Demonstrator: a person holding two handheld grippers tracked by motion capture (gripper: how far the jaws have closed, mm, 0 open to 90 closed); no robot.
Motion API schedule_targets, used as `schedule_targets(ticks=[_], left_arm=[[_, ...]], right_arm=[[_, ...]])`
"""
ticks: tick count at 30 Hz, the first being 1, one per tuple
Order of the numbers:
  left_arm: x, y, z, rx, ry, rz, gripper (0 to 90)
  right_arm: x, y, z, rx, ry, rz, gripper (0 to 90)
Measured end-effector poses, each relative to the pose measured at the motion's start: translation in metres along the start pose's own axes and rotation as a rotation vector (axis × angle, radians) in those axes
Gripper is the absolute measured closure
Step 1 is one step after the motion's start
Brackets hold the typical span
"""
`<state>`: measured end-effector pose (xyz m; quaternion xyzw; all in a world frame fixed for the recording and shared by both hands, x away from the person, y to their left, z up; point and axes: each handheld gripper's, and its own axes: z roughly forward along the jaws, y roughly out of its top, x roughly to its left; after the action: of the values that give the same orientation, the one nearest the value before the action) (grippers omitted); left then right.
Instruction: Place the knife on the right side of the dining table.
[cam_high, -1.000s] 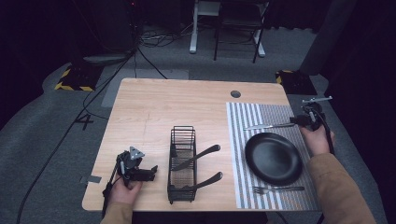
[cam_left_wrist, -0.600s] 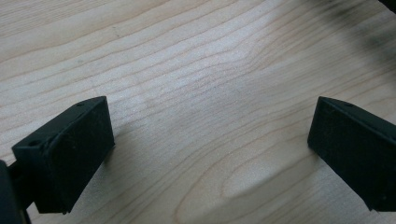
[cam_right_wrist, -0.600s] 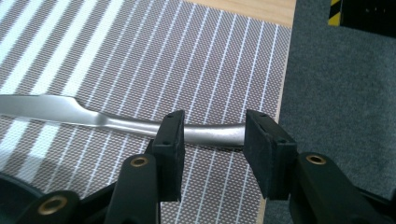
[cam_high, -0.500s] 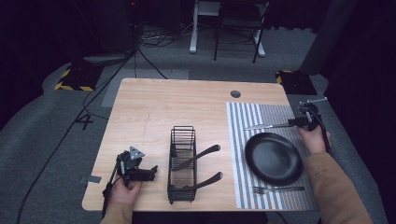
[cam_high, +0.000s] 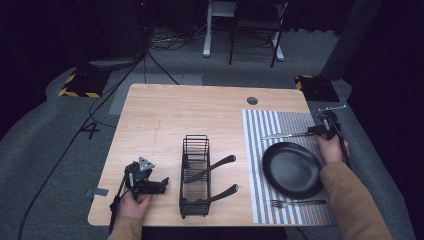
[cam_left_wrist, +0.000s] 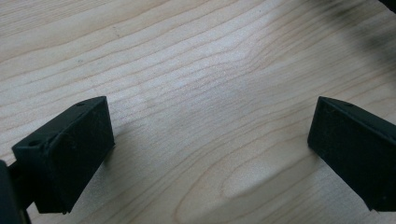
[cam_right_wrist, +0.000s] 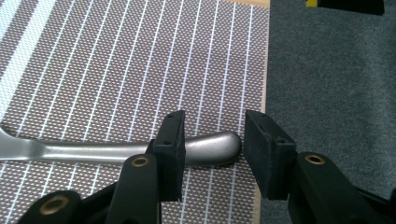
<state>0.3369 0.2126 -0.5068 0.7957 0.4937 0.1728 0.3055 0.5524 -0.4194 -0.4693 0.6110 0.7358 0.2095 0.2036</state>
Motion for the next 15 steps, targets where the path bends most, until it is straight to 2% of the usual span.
schedule_targets(ticks=[12, 15], left_arm=[[0.0000, 0.0000, 0.0000, 0.000, 0.000, 0.000, 0.6], [-0.0001, 0.0000, -0.0001, 0.001, 0.002, 0.000, 0.6]], right_arm=[[-0.0024, -0.0054, -0.0031, 0.014, 0.028, 0.016, 58.8], [-0.0019, -0.0047, -0.0043, -0.013, 0.021, 0.014, 58.6]])
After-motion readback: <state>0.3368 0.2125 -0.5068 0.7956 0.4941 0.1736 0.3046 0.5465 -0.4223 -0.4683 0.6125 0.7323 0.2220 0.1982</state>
